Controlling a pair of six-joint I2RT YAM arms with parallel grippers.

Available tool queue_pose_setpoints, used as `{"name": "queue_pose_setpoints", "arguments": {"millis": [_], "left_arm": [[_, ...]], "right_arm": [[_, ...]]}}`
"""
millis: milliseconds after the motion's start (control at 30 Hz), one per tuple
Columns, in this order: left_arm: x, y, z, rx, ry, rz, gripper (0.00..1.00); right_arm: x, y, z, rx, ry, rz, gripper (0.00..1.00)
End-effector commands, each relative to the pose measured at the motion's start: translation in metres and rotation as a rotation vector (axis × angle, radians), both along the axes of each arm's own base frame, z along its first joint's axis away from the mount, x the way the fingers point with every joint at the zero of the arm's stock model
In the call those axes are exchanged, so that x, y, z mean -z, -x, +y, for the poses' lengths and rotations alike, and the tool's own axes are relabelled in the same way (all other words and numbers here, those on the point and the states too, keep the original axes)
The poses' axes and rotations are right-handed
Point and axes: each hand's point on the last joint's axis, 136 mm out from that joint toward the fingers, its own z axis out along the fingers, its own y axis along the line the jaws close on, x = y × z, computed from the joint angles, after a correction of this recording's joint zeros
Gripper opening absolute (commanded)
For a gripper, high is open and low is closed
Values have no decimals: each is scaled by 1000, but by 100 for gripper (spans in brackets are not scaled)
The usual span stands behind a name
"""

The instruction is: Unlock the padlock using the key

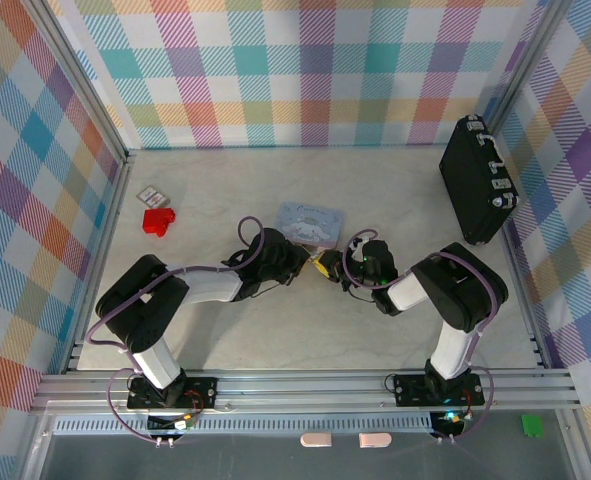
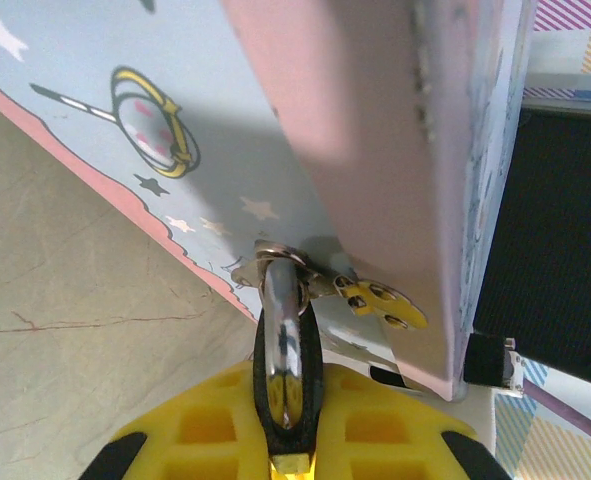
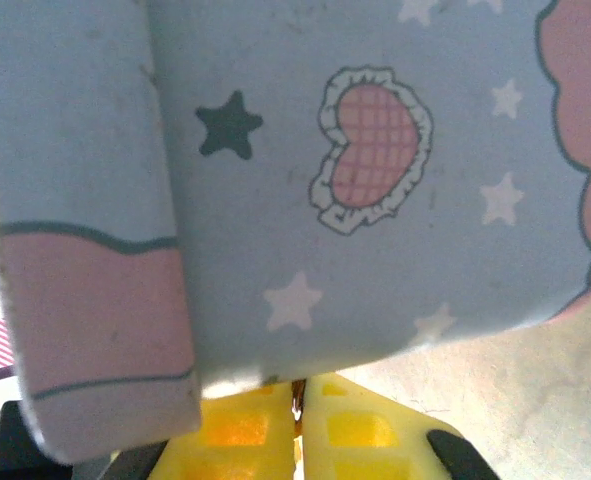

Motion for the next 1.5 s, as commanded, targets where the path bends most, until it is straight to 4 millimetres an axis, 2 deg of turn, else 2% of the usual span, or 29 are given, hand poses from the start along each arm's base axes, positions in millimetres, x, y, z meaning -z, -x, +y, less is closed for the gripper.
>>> {"name": "queue_pose_setpoints", "arguments": {"millis": [0, 133, 300, 467, 667, 833, 1067, 1267, 1467], "left_arm": [[-34, 11, -29, 95, 90, -58, 0], [-25, 8, -12, 68, 16, -23, 0], [-21, 6, 5, 64, -57, 5, 0], [-24, 8, 7, 93, -98, 21, 0], [-30, 9, 10, 128, -145, 43, 0], [-32, 9, 7, 150, -141, 51, 0], [-37, 12, 6, 166, -136, 55, 0], [-39, 15, 5, 178, -127, 56, 0], [-40, 17, 5, 184, -126, 60, 0]], "right_arm": [[-18, -7, 8, -22, -24, -76, 13], [-10, 4, -2, -60, 62, -94, 25], [-10, 22, -21, -156, 306, -233, 34], [-28, 33, -31, -271, 539, -540, 36], [-41, 53, -22, -331, 717, -980, 38], [-42, 65, -3, -400, 806, -1215, 40], [-38, 54, 7, -389, 906, -1365, 41], [-28, 40, 14, -379, 962, -1414, 41], [-28, 34, 22, -376, 949, -1422, 38]]}}
